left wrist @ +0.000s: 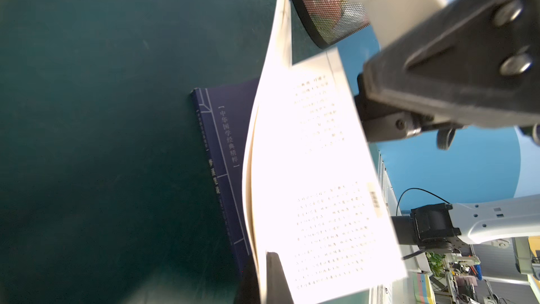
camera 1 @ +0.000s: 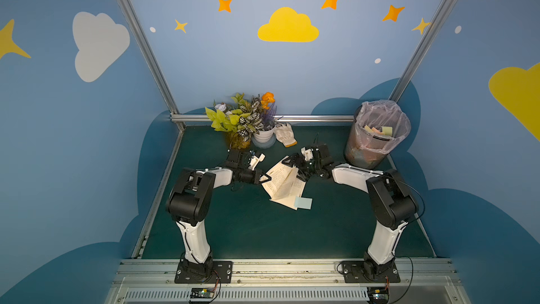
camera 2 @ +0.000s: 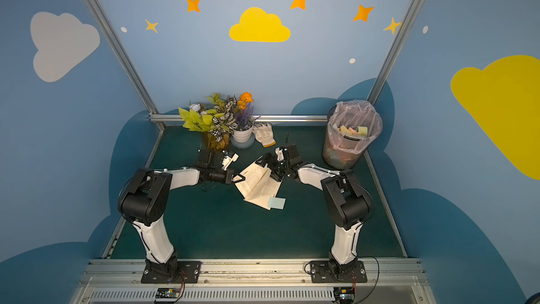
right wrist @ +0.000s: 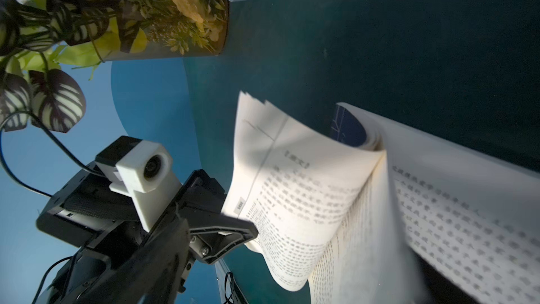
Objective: Peel off the used sticky note
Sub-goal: Turn the page of the book at the center of the board.
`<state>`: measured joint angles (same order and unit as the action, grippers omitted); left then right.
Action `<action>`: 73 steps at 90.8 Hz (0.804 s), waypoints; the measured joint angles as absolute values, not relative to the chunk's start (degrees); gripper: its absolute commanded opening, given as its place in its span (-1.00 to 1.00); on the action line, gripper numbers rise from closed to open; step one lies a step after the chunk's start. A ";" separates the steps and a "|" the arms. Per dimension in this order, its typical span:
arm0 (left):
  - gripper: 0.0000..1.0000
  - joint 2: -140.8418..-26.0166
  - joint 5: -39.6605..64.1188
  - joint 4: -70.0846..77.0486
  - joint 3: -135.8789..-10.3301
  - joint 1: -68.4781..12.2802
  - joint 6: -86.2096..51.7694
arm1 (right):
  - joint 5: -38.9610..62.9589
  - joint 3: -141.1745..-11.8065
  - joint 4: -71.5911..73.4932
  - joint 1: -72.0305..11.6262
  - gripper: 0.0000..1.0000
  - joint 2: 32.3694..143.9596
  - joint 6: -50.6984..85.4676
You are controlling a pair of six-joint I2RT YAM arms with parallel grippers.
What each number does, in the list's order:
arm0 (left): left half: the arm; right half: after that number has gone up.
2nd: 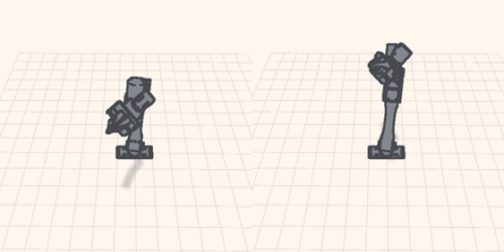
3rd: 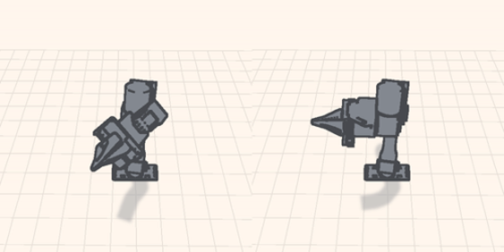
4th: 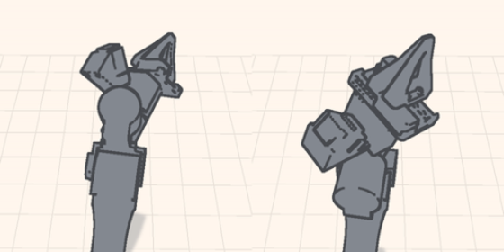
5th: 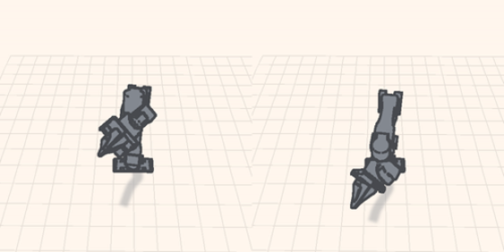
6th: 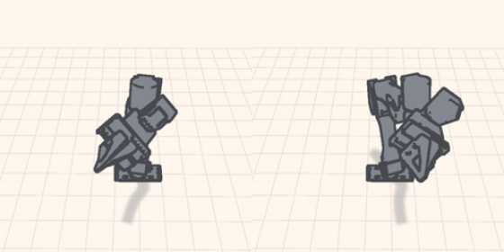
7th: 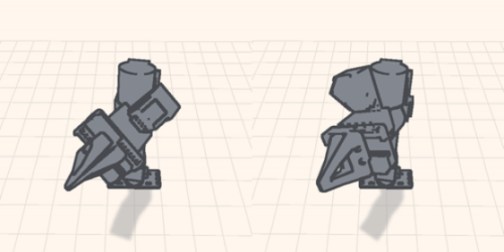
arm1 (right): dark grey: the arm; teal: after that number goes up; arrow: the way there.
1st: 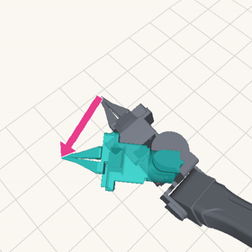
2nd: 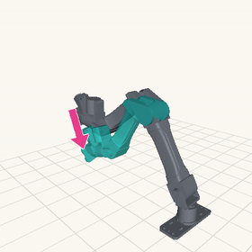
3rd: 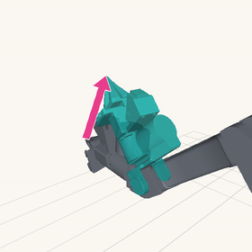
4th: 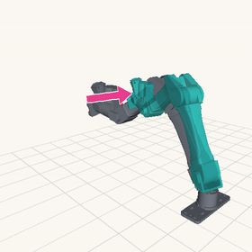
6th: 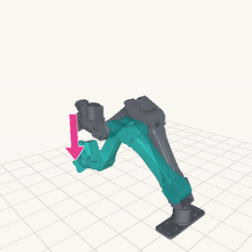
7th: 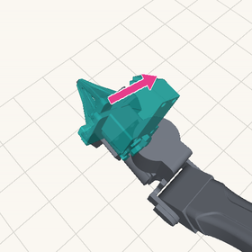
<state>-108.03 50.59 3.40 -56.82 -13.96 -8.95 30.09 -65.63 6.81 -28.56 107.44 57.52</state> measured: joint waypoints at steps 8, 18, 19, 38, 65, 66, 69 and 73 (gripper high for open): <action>-0.94 -108.03 50.70 1.83 -57.95 -14.55 -7.62 | 30.17 -68.75 4.45 -28.16 0.90 108.95 56.51; -0.94 -108.03 50.50 -0.80 -60.01 -16.19 -5.37 | 30.24 -70.89 1.96 -28.01 0.90 110.76 55.86; -0.94 -108.03 50.46 -1.08 -60.23 -16.40 -5.08 | 30.22 -71.05 1.63 -27.94 0.91 110.93 55.70; -0.94 -108.03 48.36 -7.07 -63.83 -20.14 0.67 | 29.52 -72.97 -3.95 -27.68 0.89 112.29 53.49; 0.17 -107.90 45.63 -15.64 -66.04 -23.44 8.75 | 28.69 -72.97 -6.61 -27.57 0.47 112.29 51.86; 0.20 -107.87 45.65 -15.84 -66.11 -23.53 9.04 | 28.64 -72.95 -6.66 -27.57 0.45 112.29 51.79; 0.30 -107.66 45.54 -17.08 -66.37 -23.64 9.76 | 28.49 -72.95 -6.81 -27.57 0.40 112.29 51.79; 0.40 -107.11 45.50 -18.63 -66.81 -23.68 10.39 | 28.27 -72.90 -6.98 -27.57 0.27 112.27 51.66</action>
